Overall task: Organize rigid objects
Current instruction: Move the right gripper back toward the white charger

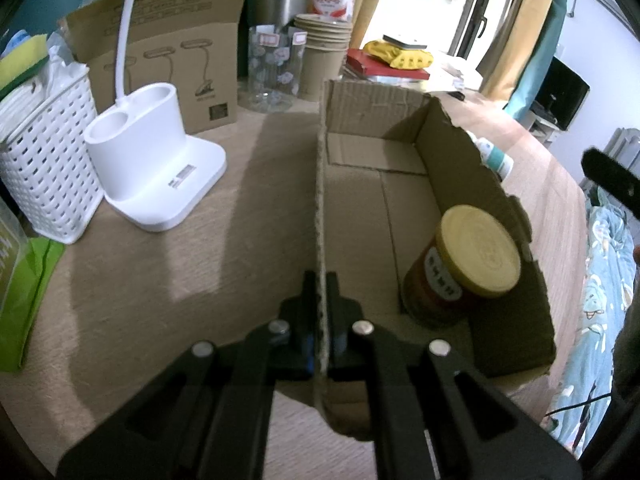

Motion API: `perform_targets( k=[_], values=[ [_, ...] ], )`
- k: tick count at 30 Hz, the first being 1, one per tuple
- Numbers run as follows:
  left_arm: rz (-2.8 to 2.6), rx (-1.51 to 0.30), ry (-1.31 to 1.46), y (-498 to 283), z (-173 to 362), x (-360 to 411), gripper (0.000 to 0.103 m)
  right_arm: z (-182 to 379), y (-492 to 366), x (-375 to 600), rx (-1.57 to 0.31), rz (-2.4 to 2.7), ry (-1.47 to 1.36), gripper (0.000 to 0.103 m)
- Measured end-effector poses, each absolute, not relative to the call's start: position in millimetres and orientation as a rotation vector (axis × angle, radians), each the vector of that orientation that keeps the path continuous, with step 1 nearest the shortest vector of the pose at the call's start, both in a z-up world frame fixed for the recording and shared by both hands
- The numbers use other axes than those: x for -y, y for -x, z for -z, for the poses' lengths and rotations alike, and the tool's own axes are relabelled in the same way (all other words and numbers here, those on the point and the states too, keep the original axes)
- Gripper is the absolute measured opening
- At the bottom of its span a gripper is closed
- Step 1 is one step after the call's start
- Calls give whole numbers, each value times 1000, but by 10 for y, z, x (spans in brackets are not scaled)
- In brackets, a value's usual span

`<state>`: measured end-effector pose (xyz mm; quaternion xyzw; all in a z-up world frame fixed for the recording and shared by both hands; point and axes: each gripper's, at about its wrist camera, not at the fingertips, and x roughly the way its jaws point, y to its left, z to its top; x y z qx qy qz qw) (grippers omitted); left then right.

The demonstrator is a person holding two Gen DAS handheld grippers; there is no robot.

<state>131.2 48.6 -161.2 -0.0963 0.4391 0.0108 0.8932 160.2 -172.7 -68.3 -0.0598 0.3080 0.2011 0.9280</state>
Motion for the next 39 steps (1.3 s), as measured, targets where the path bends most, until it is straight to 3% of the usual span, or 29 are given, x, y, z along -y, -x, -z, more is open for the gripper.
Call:
perform_targets(
  k=[24,39],
  values=[
    [-22,-911,196,-1303,1604,-481,3,1482,-1462,1628,-864,-420,130,82],
    [-21,-913,198,-1295,1599,-467,3,1586,-1484,1719,-902,-413,123,82]
  ],
)
